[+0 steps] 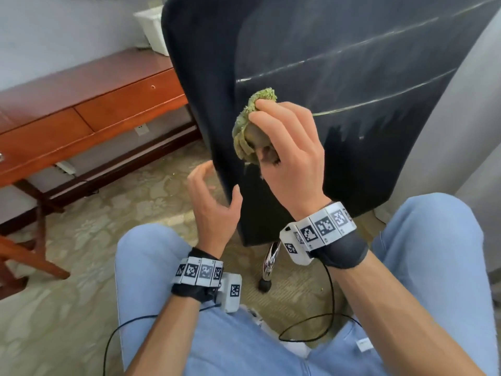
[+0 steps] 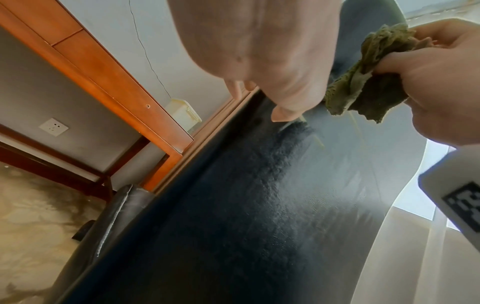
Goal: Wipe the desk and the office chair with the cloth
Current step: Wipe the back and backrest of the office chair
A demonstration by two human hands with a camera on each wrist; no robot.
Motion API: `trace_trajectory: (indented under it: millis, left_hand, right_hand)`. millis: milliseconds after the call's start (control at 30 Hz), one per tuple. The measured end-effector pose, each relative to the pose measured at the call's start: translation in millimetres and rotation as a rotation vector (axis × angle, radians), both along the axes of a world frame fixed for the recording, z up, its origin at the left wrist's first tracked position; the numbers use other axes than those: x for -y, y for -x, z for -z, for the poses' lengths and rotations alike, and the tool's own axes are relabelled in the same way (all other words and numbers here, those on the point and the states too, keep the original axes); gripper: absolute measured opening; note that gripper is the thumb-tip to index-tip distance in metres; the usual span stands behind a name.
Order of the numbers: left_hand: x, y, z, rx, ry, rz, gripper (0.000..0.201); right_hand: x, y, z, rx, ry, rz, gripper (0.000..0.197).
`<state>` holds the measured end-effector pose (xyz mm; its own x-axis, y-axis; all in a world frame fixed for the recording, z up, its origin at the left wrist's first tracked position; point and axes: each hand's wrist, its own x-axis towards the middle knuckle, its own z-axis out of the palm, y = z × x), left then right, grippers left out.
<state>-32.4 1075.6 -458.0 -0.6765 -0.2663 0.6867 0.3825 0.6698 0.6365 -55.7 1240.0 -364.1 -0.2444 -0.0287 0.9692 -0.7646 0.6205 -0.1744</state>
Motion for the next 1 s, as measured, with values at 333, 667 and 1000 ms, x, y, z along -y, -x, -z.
trace_trajectory:
  millis: [333, 667, 1000]
  left_hand:
    - [8, 1, 1, -0.052, -0.002, 0.109, 0.061]
    - [7, 4, 0, -0.054, -0.101, 0.079, 0.051]
    - [12, 7, 1, -0.094, -0.063, 0.108, 0.056]
  right_hand:
    - [5, 11, 98, 0.222, -0.292, 0.013, 0.043]
    - [18, 7, -1, -0.066, 0.002, 0.011, 0.022]
    - [19, 23, 98, 0.054, -0.246, 0.025, 0.027]
